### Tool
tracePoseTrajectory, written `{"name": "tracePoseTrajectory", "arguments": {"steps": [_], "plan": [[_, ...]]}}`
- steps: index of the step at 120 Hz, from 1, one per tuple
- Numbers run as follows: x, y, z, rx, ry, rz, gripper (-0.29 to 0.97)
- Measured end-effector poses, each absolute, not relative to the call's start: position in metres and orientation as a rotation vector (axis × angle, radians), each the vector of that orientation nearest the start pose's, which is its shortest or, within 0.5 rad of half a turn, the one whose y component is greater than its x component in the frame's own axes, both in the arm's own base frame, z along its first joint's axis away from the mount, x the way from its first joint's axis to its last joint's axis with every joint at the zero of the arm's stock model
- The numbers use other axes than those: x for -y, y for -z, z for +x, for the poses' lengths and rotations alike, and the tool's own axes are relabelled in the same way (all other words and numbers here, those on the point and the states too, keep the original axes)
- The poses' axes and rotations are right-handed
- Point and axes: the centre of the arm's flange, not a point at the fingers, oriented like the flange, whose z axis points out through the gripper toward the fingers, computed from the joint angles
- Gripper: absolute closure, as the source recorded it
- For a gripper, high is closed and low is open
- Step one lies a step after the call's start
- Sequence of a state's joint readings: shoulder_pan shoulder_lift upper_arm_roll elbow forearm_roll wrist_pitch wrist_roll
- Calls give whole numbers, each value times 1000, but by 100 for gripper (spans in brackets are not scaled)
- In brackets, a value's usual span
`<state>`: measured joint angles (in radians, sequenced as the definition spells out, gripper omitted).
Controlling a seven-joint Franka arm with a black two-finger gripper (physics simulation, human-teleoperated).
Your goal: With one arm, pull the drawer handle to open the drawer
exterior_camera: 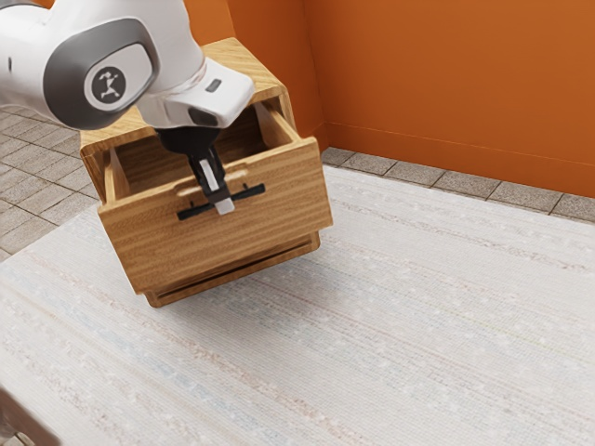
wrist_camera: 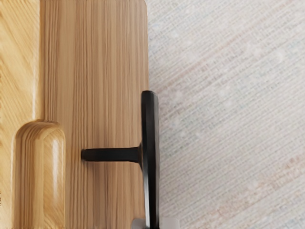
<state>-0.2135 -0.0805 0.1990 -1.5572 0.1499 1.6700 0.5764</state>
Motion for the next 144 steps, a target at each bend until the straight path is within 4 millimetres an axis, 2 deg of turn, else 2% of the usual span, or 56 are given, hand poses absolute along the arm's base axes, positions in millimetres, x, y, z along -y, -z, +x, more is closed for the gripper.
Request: {"name": "tracePoseTrajectory", "arguments": {"steps": [144], "plan": [[40,-686,506,-861,218,-2825,79]]}}
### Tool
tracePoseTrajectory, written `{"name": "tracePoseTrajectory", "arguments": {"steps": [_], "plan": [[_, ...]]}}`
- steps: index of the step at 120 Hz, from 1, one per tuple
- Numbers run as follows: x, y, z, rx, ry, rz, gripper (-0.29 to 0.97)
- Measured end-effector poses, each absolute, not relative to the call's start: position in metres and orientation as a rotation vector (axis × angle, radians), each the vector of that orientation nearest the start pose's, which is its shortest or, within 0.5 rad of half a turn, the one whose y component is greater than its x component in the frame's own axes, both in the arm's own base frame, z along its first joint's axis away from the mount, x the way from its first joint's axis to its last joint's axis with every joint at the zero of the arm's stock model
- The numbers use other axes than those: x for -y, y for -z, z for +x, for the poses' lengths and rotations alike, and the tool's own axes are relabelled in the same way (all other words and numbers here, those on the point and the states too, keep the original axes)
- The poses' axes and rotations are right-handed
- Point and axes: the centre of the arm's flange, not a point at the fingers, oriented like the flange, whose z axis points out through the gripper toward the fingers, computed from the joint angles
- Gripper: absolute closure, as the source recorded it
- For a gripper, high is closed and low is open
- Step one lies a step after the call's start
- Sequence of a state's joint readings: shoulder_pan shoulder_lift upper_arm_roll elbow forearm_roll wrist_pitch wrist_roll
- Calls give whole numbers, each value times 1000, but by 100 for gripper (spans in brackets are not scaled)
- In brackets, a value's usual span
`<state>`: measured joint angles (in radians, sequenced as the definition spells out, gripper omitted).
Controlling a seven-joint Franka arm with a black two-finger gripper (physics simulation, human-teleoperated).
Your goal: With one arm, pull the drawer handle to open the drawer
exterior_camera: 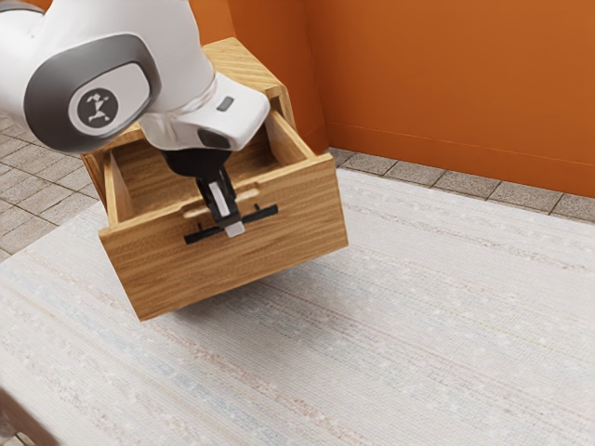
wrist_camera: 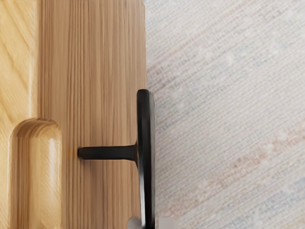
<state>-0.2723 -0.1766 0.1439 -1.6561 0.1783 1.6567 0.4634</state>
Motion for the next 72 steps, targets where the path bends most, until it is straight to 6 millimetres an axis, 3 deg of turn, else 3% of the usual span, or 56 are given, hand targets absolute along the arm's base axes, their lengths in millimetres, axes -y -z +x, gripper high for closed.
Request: {"name": "tracePoseTrajectory", "arguments": {"steps": [72], "plan": [[52,-690,495,-846,233,-2833,75]]}}
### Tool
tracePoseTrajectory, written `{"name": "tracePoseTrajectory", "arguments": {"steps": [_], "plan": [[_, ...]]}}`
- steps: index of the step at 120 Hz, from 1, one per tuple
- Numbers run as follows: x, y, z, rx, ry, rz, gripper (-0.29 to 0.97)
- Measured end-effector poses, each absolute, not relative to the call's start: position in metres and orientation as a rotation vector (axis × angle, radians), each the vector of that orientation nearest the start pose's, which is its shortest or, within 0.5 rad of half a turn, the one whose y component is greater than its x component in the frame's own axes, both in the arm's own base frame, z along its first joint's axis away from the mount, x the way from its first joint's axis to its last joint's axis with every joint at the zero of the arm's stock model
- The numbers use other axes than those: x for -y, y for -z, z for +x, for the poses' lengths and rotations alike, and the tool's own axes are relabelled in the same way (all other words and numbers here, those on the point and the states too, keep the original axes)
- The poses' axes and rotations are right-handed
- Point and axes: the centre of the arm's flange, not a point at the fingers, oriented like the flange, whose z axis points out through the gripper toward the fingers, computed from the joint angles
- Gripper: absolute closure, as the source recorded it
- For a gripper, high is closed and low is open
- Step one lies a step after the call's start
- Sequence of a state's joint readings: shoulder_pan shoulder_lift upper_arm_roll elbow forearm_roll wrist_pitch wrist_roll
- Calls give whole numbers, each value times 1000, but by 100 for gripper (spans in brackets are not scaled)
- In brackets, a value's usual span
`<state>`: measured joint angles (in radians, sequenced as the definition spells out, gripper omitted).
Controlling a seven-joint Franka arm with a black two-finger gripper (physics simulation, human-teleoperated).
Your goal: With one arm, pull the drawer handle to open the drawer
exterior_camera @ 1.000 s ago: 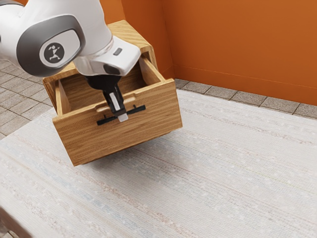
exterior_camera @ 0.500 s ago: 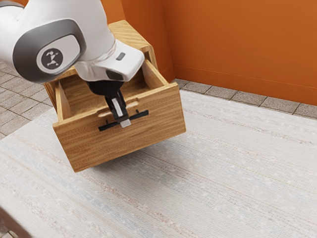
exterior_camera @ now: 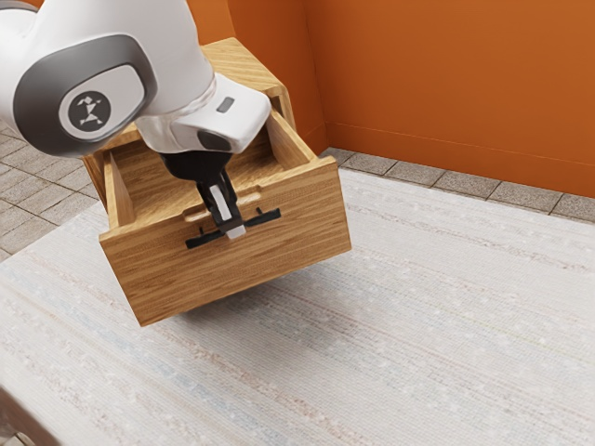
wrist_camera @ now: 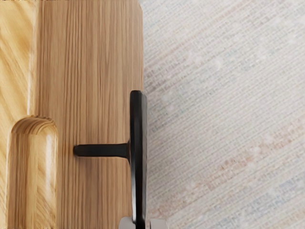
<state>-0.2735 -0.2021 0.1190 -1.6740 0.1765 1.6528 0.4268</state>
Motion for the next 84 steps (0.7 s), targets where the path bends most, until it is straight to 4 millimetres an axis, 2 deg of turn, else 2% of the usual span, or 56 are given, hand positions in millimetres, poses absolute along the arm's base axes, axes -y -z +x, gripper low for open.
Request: {"name": "tracePoseTrajectory", "arguments": {"steps": [14,49,65,72,84], "plan": [[56,-694,491,-851,241,-2831,75],[47,-708,482,-810,274,-2802,63],[54,-728,467,-824,339,-2783,58],[52,-738,463,-814,366,-2781,49],[33,-761,463,-745,404,-2796,31]]}}
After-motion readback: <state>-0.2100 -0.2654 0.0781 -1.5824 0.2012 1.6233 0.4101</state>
